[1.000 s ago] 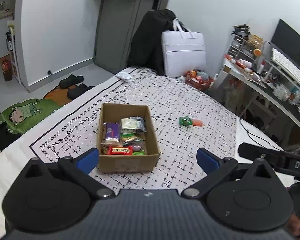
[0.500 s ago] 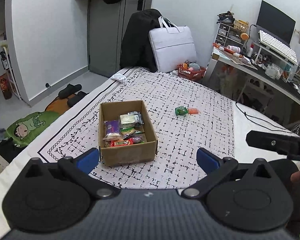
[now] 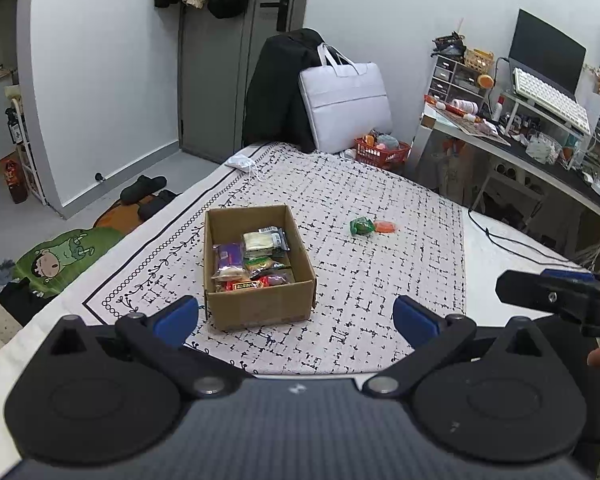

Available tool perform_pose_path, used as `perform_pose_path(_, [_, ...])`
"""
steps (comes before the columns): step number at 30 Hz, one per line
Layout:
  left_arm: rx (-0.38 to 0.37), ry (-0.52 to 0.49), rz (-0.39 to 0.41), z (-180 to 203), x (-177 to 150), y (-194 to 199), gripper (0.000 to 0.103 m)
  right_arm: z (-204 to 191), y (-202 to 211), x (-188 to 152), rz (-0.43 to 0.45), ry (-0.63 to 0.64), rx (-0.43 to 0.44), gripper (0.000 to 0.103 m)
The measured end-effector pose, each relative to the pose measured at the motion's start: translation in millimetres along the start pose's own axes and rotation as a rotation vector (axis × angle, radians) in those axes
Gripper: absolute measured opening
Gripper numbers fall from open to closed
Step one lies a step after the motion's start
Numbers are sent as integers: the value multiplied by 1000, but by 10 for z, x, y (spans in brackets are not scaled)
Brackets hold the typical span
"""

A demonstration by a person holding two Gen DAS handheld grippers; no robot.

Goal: Organize snacks

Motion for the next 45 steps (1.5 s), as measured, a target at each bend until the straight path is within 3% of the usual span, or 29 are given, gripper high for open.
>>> perform_pose_path(45, [-21,-9,25,-6,-75,107,103,-78,58,-100,4,27,-61,103])
Point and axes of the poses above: each gripper's, at about its wrist camera, not at the fingertips, and y roughly against the way its jaws point, z to its right, x to its top, the point moved 7 cm from there along -y, roughly the way its jaws point, and after that the axes turned 15 degrees about -z, right-handed, at the moved point
